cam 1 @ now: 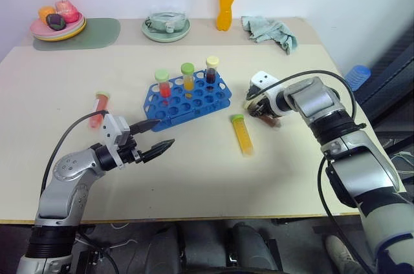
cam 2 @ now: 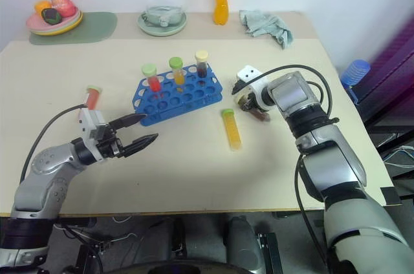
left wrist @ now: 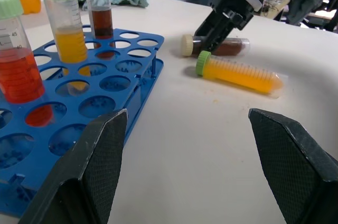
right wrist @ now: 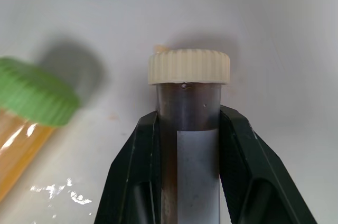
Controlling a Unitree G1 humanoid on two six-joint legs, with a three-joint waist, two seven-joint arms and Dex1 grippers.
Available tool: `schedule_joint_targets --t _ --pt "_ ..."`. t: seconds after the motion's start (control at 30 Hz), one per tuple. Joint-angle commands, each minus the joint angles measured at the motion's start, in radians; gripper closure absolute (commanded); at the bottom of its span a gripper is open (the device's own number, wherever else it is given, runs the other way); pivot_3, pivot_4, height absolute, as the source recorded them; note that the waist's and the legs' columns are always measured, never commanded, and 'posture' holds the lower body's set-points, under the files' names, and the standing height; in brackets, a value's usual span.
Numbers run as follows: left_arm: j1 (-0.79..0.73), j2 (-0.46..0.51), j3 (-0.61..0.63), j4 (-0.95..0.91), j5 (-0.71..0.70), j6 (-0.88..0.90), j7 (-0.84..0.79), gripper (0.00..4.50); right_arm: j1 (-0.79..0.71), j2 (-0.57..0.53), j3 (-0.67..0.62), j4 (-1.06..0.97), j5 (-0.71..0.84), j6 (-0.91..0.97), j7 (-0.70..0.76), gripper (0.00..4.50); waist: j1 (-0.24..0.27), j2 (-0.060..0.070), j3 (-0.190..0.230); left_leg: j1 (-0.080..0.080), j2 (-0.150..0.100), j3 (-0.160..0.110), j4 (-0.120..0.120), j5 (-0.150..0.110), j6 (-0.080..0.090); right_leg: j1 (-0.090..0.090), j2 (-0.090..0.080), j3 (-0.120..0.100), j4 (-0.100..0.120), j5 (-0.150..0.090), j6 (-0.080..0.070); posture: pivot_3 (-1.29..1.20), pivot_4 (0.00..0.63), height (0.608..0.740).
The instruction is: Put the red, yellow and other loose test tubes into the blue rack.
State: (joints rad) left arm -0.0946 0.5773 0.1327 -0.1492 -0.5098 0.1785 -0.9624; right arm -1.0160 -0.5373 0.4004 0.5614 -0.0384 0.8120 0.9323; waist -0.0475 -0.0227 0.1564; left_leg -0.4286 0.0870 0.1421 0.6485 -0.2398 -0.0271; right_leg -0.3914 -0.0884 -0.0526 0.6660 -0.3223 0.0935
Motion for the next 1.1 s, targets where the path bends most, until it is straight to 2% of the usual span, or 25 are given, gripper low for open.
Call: schedule_joint_targets --t 0.03,0.23,0.4,0.53,0.67,0.93,1.1 --pt "-0.003 0.0 0.022 0.006 -0.001 -0.033 -0.009 0.74 0.054 -0.001 -0.141 -0.182 0.122 -0.124 0.068 3.66 0.0 0.0 0.0 0.0 0.0 0.0 0.0 0.0 0.0 0.0 0.0 0.0 0.0 0.0 0.0 0.0 0.15 0.74" --pt "0.013 0.011 0.047 0.028 -0.004 -0.053 -0.011 0.74 0.182 0.085 -0.396 -0.452 0.323 -0.233 0.004 3.66 0.006 0.002 0.002 -0.001 0.0 0.0 -0.001 0.0 0.0 -0.002 0.0 0.0 0.0 0.0 0.0 0.0 0.15 0.74" --pt "0.012 0.024 0.067 0.017 -0.013 -0.039 -0.006 0.74 0.232 0.253 -0.491 -0.457 0.381 -0.424 -0.136 3.66 0.008 0.002 0.001 -0.001 0.0 0.0 -0.001 0.0 0.0 0.0 0.0 0.0 -0.001 0.0 0.0 0.0 0.15 0.74" --pt "-0.003 0.032 0.08 0.02 -0.014 -0.031 -0.001 0.74 0.239 0.396 -0.531 -0.349 0.409 -0.612 -0.2 3.66 0.003 0.002 0.001 -0.001 0.0 0.0 -0.001 0.0 0.0 -0.001 0.0 0.0 0.0 0.0 0.0 0.0 0.15 0.74" --pt "-0.008 0.04 0.103 -0.004 -0.035 -0.004 0.021 0.74 0.219 0.492 -0.574 -0.181 0.425 -0.807 -0.228 3.66 0.004 0.002 0.002 -0.001 0.0 0.0 -0.001 0.0 0.0 -0.001 0.0 0.0 0.0 0.0 0.0 0.0 0.15 0.74" --pt "0.009 0.052 0.14 -0.087 -0.067 0.064 0.084 0.74 0.126 0.568 -0.647 0.179 0.45 -1.107 -0.204 3.66 0.0 0.003 0.002 -0.001 0.0 0.0 -0.001 0.0 0.0 -0.001 0.0 0.0 0.0 0.0 0.0 0.0 0.15 0.74" --pt "0.012 0.046 0.146 -0.131 -0.078 0.095 0.124 0.74 0.089 0.582 -0.672 0.369 0.443 -1.21 -0.199 3.66 0.001 0.003 0.002 -0.001 0.0 -0.001 -0.001 0.0 -0.001 0.0 0.0 0.0 0.0 0.0 0.0 0.0 0.15 0.74"
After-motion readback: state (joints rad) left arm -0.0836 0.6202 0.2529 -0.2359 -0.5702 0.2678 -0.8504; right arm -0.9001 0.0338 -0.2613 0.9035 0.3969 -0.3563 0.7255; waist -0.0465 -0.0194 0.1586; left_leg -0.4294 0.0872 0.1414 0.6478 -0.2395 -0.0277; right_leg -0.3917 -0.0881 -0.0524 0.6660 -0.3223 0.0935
